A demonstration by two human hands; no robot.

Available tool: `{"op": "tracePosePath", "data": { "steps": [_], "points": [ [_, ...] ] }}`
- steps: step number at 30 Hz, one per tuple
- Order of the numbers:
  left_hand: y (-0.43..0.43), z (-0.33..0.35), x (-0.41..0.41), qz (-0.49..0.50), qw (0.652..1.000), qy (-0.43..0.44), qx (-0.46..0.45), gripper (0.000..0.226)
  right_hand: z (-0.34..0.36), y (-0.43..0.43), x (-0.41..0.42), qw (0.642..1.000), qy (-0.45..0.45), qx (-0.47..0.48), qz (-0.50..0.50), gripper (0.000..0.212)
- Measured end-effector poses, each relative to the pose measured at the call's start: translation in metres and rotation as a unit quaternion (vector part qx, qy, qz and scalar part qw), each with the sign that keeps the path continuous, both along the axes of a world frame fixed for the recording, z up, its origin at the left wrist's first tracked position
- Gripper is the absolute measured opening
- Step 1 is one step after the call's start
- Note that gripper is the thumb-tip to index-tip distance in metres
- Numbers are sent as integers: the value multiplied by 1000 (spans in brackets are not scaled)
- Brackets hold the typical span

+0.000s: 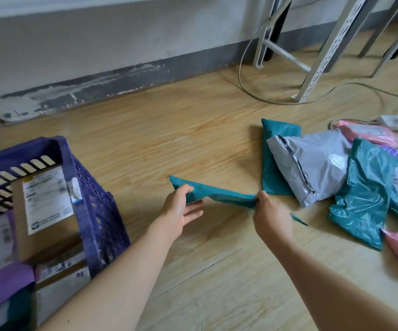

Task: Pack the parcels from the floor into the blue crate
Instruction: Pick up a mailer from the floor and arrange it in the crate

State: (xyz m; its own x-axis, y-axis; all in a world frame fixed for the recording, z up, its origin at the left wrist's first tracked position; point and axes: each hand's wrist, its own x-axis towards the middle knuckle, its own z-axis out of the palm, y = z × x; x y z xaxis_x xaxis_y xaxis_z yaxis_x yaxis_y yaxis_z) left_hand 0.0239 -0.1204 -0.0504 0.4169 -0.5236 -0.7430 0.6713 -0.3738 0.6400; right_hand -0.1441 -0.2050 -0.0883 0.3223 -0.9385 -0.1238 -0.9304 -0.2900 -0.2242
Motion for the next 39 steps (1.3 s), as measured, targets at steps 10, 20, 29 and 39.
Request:
{"op": "tracePosePath", "data": {
  "steps": [10, 20, 29, 39],
  "points": [
    [69, 99, 19, -282, 917, -280, 25, 48, 114, 19, 4, 997, -53, -55, 20, 26],
    [125, 204, 13, -339, 758, -549, 94, 39, 233, 95, 30, 975, -214, -49, -25, 27],
    [218, 237, 5, -201, 587, -776, 116, 25, 263, 176, 63, 949, -309, -49, 37, 30],
    [293, 225, 58, -121, 510, -830, 187, 89, 270, 245, 138, 914, -326, -71, 230, 27]
  ]
}}
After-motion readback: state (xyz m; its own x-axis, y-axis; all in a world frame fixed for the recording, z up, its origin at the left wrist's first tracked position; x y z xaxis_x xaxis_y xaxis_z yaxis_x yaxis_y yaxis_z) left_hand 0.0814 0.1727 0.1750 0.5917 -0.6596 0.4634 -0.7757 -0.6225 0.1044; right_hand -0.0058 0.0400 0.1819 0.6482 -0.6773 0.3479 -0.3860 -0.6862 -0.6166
